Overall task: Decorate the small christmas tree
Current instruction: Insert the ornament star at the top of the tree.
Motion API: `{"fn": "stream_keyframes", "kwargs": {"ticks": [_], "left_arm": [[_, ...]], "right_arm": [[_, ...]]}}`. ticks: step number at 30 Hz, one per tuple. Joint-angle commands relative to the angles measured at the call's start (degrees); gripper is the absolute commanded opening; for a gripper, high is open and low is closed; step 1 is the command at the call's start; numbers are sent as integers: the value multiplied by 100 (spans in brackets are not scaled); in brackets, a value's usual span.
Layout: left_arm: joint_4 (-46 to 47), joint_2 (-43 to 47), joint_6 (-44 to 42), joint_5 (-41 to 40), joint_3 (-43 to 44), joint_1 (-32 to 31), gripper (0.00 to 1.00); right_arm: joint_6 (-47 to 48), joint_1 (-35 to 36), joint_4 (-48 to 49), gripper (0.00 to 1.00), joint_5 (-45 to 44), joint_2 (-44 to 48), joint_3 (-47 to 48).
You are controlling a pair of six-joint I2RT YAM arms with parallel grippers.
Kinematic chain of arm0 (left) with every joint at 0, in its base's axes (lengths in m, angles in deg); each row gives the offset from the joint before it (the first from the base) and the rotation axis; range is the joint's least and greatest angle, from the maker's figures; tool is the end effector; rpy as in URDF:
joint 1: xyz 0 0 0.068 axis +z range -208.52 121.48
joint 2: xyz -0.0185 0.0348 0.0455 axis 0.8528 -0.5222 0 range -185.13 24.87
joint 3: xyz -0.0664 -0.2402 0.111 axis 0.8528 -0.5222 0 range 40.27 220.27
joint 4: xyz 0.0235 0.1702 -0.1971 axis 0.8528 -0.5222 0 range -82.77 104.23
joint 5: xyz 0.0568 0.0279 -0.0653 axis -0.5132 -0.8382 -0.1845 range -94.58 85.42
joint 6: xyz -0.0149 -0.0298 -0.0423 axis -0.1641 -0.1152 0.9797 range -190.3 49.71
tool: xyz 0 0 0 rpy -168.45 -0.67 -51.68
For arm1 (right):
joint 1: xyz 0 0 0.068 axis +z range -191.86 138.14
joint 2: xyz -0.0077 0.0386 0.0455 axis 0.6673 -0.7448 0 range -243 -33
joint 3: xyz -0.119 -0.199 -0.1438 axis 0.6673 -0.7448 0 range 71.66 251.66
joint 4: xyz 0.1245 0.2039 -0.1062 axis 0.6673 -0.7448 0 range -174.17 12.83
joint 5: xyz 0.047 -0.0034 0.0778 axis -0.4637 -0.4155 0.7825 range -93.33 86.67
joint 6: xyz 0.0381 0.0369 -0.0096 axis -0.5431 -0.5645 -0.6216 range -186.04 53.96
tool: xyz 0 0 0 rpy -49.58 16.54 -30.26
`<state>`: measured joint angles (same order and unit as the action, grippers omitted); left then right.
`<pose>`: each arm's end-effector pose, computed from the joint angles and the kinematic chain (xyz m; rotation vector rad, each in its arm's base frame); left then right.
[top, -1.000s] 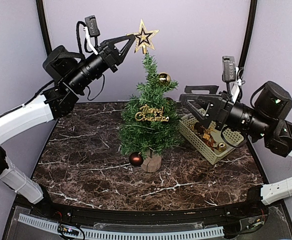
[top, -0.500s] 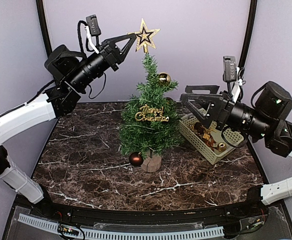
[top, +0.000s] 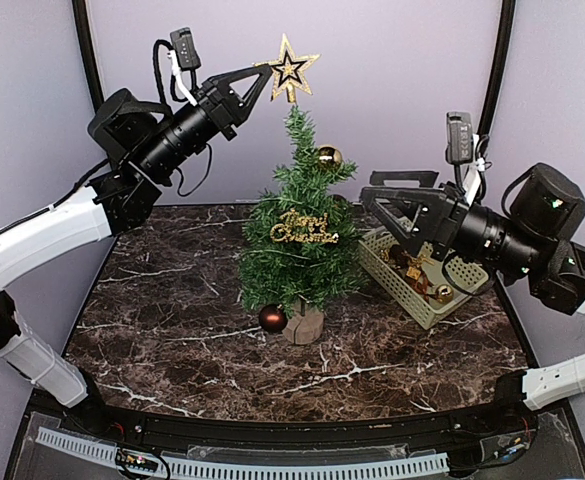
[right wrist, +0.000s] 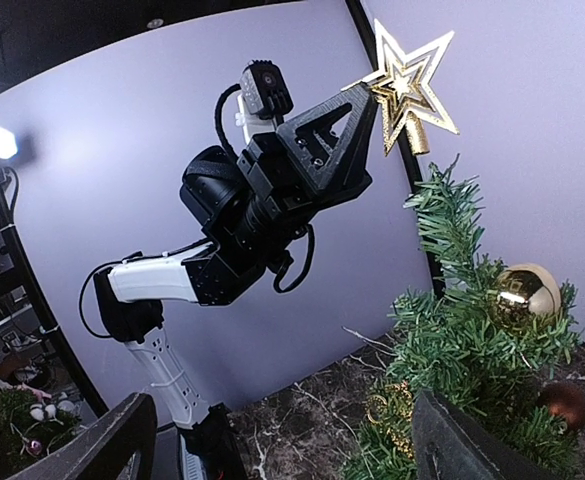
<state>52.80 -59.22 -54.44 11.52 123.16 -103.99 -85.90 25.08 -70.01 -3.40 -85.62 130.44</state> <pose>0.2209 -0.2385 0.4966 0.5139 0.8632 -1.1135 0.0798 0.1872 0.4345 -0.5805 1.3352 1.2642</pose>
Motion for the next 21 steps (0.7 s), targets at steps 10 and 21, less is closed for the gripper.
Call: {"fn": "stream_keyframes", "kwargs": {"ticks": [10,21], "left_arm": [[305,-34,58,146,42,137,0],[465,-80,247,297,25,137,0]], "right_arm": [[-80,-26,321,89,-18,87,-114],[-71,-29,321,90,-19,59,-115]]}}
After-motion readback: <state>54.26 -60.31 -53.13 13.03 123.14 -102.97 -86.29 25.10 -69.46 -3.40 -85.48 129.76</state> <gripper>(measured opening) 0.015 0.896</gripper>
